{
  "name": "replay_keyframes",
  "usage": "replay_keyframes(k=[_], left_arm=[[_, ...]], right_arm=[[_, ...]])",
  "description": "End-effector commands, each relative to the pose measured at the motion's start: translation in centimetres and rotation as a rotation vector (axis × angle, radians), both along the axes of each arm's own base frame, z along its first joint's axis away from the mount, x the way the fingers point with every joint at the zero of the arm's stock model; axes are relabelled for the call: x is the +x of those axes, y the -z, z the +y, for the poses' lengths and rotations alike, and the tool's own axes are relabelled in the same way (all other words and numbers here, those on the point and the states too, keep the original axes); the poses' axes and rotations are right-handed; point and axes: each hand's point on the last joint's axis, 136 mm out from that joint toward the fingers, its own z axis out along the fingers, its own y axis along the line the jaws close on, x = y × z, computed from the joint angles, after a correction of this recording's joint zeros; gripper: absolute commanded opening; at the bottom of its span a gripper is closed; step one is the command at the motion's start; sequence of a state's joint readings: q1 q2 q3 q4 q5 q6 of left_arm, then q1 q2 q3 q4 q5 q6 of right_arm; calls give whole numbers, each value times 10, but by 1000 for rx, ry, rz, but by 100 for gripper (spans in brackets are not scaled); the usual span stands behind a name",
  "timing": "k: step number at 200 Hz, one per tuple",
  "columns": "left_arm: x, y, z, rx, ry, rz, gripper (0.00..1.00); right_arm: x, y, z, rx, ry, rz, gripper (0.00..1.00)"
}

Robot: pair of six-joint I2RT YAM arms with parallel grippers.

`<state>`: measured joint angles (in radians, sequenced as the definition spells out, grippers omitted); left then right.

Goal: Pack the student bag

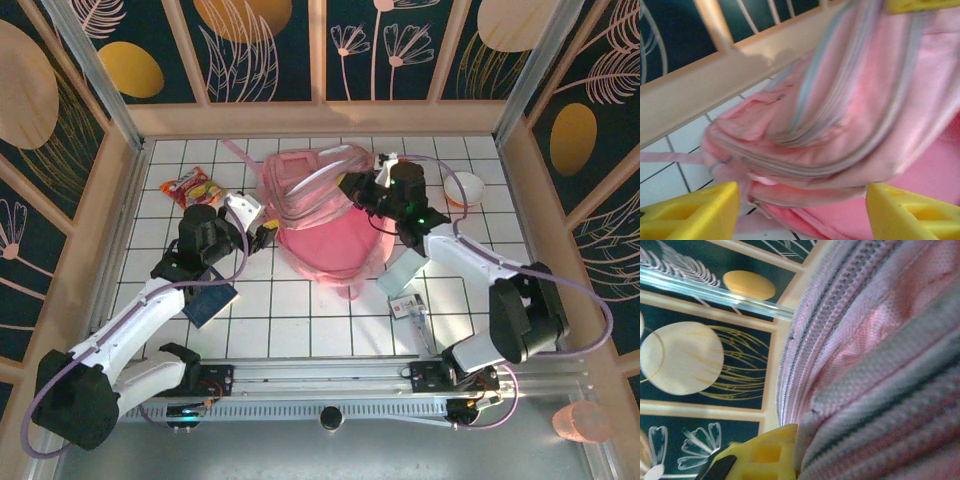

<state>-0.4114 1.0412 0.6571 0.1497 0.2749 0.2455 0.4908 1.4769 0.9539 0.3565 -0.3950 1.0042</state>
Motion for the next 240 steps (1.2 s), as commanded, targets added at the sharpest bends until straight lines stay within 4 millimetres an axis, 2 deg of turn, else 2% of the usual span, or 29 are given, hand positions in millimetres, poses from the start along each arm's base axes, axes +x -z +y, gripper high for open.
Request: replay_keyframes(k=[1,26,48,63,76,103,133,151,198,223,240], left_arm=[[-19,-16,-24,73,225,-99,65],[-26,-15,-34,143,316,-162,64],[-31,-5,-46,248,377,-185,65],[-36,9,-56,329,420,-200,65],[-38,23,-58,383,443,-210,64],[-37,39,-61,440,459,-232,67],[-35,54,-59,533,472,-259,67],[-38,62,-58,569,493,-294,68],[-35,75,-56,601,470,-268,69],[-31,79,-48,636,420,-294,69],[-29,78,-46,694,419,-331,69]], right_arm=[[18,-40,13,49,21,-150,13],[20,-15,26,-21,-16,-94,40],[18,7,31,-101,-48,-17,56],[14,22,29,-164,-56,17,62],[8,33,24,-215,-66,46,64],[-8,54,18,-321,-129,122,66],[-31,67,10,-389,-204,199,67],[-44,74,-2,-426,-223,247,67],[-74,86,-32,-550,-253,362,67],[-83,84,-47,-597,-227,372,67],[-87,79,-49,-587,-229,359,67]])
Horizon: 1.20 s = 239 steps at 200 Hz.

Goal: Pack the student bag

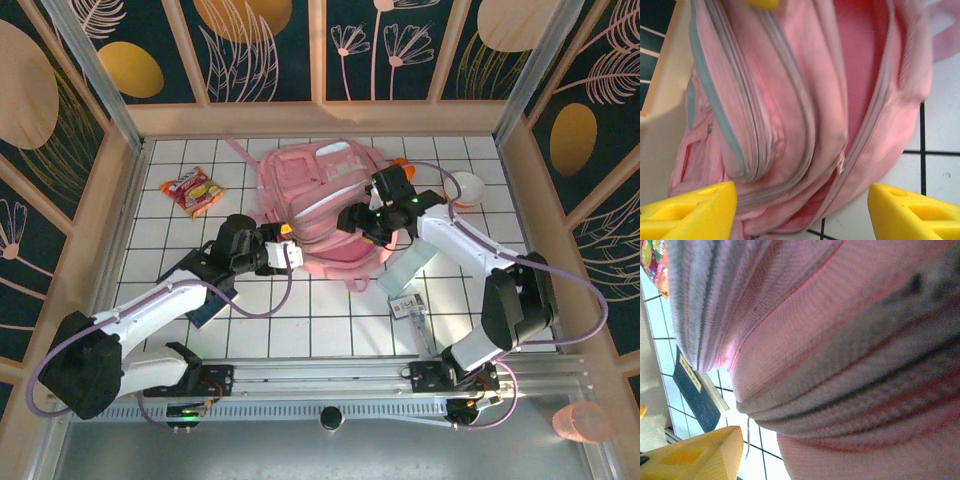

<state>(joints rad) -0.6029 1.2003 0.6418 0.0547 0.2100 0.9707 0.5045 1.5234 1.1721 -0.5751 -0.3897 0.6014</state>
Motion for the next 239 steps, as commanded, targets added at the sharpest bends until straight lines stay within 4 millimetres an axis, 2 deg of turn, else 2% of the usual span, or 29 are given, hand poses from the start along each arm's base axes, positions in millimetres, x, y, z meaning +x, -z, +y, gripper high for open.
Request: replay_keyframes(k=[1,39,85,118,141,175,192,211,239], left_arm=[[5,-6,2,56,5,-100,69],[0,3,-1,202,72,-175,69],[-1,17,6,298,64,-188,70],[2,22,9,353,44,-177,71],[7,26,12,404,6,-136,71],[15,29,16,415,-71,-118,71],[25,29,23,424,-154,-127,71],[33,34,34,463,-231,-116,71],[35,36,38,467,-281,-87,71]], right_arm=[[-13,-18,-14,-25,-10,-22,67],[-27,-38,11,145,-97,-6,67],[-10,-62,-14,-10,-7,-136,66],[9,-97,-24,-24,96,-324,65],[16,-109,-21,29,117,-395,64],[23,-107,-5,77,88,-410,63],[21,-102,11,89,43,-399,64],[23,-85,18,77,28,-349,64],[27,-61,31,93,8,-278,64]])
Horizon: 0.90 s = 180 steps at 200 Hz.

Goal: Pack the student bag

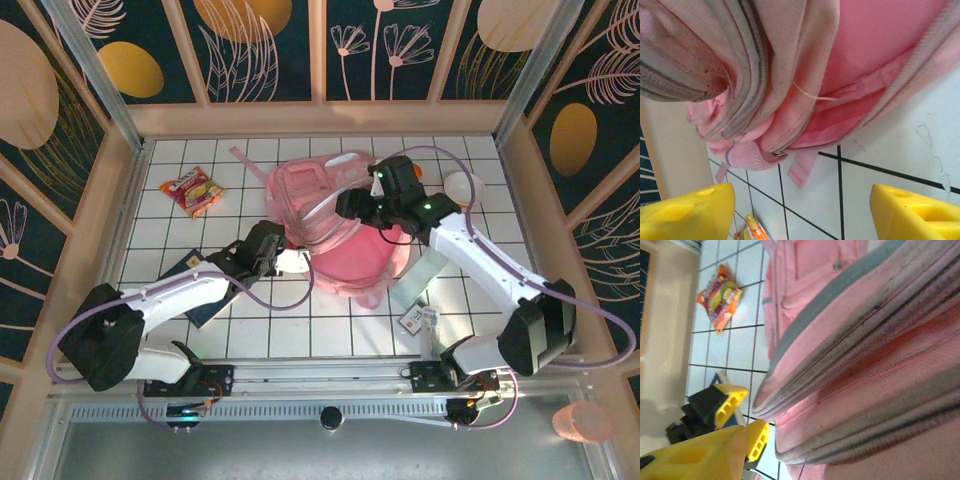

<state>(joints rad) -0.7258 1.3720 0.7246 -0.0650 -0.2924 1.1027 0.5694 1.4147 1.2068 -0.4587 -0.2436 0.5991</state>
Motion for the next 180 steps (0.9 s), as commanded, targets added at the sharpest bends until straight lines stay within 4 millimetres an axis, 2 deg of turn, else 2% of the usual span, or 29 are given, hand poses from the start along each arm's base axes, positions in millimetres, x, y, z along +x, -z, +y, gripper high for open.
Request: replay_keyframes(k=[1,36,58,96,120,152,180], left_arm=[[9,-8,8,3,-101,-12,72],[8,1,16,20,-170,18,73],[15,0,26,12,-263,-17,73],[30,-18,46,-206,-490,-5,74],[36,-30,67,-326,-627,22,73],[33,-32,82,-439,-766,95,73],[25,-30,84,-574,-856,182,73]], right_arm=[[10,5,19,57,-27,3,64],[25,28,39,98,-47,48,64],[25,47,52,105,-84,107,64],[13,67,46,22,-99,172,66],[-1,74,44,-8,-144,238,62],[-17,88,39,-64,-164,319,63],[-34,93,38,-60,-208,387,64]])
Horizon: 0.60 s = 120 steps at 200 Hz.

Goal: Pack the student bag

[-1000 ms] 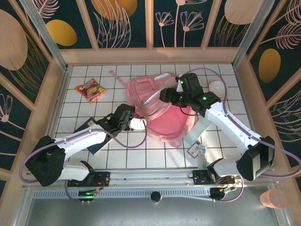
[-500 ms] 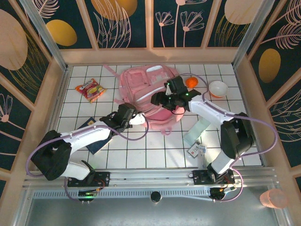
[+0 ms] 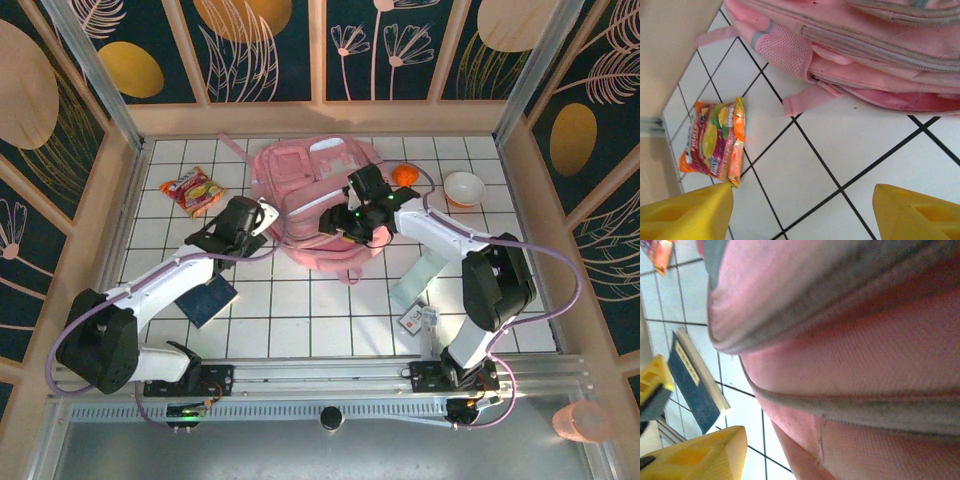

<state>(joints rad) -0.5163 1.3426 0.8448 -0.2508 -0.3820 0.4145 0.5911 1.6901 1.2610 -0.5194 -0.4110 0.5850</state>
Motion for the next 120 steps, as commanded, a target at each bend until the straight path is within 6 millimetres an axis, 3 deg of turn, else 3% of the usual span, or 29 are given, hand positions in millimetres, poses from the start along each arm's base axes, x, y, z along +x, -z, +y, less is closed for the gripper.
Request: replay_keyframes(k=[1,60,88,120], left_arm=[[-14,2,1,-184,-110,78,73],[-25,7,6,-499,-328,139,75],[-29,13,12,-629,-462,197,76],[-32,19,33,-781,-668,191,82]], right_arm=[[-23,3,3,-3,-71,91,64],[-56,1,-6,-26,-133,208,65],[-72,-12,-12,-25,-127,256,66],[-80,-32,5,117,-140,288,67]])
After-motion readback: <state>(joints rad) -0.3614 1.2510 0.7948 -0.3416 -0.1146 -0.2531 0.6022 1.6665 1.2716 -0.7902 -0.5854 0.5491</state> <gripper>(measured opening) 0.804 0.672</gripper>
